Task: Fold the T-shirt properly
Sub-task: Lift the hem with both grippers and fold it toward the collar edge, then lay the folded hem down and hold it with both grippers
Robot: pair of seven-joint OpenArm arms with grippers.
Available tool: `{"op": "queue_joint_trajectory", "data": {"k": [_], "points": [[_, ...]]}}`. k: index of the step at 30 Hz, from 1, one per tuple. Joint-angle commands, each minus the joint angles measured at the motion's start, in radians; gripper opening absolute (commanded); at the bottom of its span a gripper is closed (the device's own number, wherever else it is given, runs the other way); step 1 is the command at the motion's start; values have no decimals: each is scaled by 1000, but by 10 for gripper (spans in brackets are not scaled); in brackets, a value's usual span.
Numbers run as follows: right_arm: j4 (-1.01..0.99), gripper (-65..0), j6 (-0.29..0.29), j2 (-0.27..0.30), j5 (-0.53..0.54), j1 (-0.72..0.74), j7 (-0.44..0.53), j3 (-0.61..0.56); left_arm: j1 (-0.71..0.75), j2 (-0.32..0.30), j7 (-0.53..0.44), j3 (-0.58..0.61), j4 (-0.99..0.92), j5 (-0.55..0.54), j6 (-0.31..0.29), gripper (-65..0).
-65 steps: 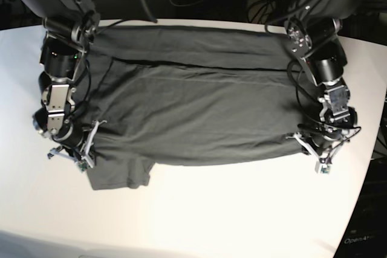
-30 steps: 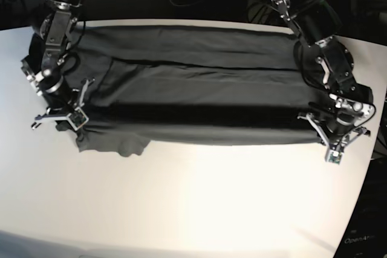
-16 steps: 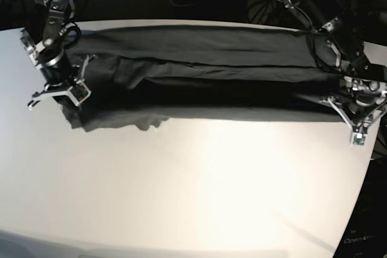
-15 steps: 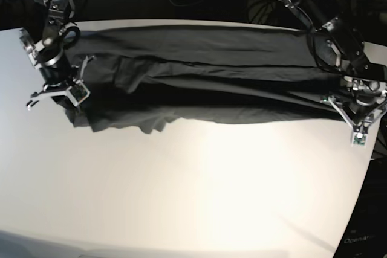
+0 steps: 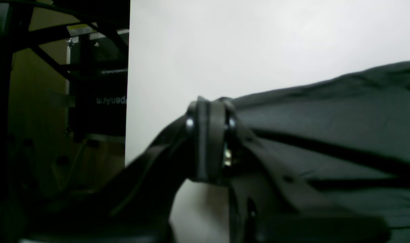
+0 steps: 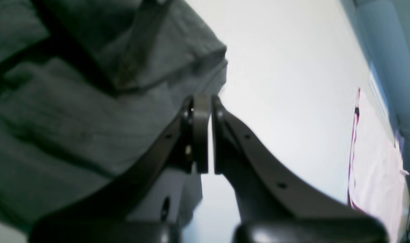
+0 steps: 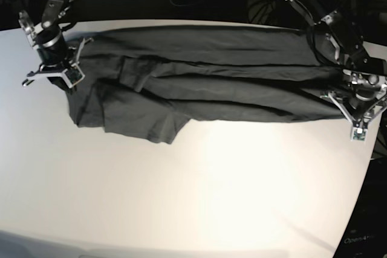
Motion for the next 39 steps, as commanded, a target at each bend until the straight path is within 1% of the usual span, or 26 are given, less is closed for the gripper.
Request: {"op": "queue_joint_trajectory", "data": {"k": [1, 7, 8, 11, 14, 16, 18, 24, 25, 27, 31, 34, 37, 39], "points": [[23, -643, -12, 9, 15, 11, 25, -5, -18, -11, -18, 2, 23, -3, 6, -624], [23, -638, -12, 6, 14, 25, 19, -76, -18, -11, -18, 2, 20, -3, 6, -624], [23, -627, -12, 1, 14, 31, 18, -79, -18, -11, -18, 2, 20, -3, 6, -624], [23, -561, -12, -8, 14, 36, 18, -82, -18, -11, -18, 2, 20, -3, 6, -624], [19, -480, -12, -11, 15, 59, 18, -84, -20, -9, -18, 2, 20, -3, 6, -624], [14, -451, -12, -17, 18, 82, 16, -80, -20, -9, -18, 2, 20, -3, 6, -624], [14, -443, -12, -54, 18, 106, 15, -65, -18, -9, -18, 2, 20, -3, 6, -624], [14, -444, -12, -146, 18, 174, 5, 13, -18, -9, -17, 2, 21, -1, 6, -624], [14, -444, -12, -155, 18, 188, -18, 16, -18, -9, -17, 2, 20, -1, 6, -624], [14, -445, -12, -155, 23, 206, -81, 16, -18, -9, -17, 2, 20, -1, 6, -624], [26, -444, -12, -155, 117, 231, -197, 15, -18, -9, -17, 2, 20, -1, 6, -624], [51, -444, -12, -155, 147, 241, -282, 12, -18, -9, -17, 2, 20, -1, 6, -624], [51, -444, -12, -155, 178, 238, -328, 10, -20, -6, -17, 2, 18, -1, 6, -624], [51, -444, -12, -155, 180, 235, -326, 9, -21, -5, -18, 2, 18, -1, 6, -624]]}}
